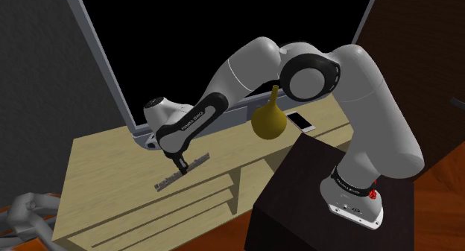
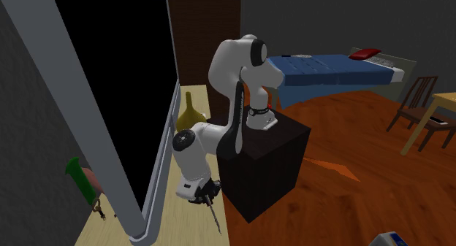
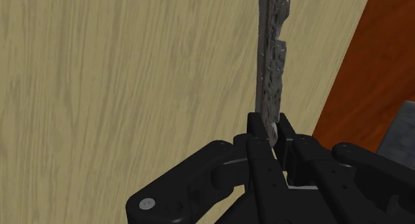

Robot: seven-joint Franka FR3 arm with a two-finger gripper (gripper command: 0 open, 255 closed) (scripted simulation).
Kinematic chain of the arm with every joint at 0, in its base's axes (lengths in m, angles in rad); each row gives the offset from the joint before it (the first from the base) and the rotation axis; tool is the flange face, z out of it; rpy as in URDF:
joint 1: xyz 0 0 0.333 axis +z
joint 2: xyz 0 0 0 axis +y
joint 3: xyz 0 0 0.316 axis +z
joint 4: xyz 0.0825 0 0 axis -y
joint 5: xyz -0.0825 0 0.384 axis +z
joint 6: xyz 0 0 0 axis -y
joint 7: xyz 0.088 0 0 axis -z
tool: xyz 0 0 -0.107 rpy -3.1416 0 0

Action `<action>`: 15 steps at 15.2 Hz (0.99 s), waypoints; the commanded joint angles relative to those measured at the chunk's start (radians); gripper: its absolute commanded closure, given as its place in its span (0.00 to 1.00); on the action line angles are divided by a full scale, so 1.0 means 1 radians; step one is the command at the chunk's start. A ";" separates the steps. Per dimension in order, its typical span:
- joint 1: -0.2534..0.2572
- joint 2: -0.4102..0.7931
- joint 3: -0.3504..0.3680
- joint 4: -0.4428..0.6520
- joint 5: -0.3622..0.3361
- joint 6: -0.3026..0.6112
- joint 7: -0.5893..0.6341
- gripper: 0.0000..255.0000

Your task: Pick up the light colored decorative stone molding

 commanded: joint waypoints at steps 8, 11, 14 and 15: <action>-0.004 -0.056 0.005 -0.007 0.005 -0.048 0.001 1.00; -0.006 -0.082 0.007 -0.008 0.008 -0.074 0.001 1.00; -0.007 -0.107 0.009 -0.005 0.010 -0.101 0.001 1.00; -0.008 -0.115 0.010 -0.004 0.011 -0.110 0.001 1.00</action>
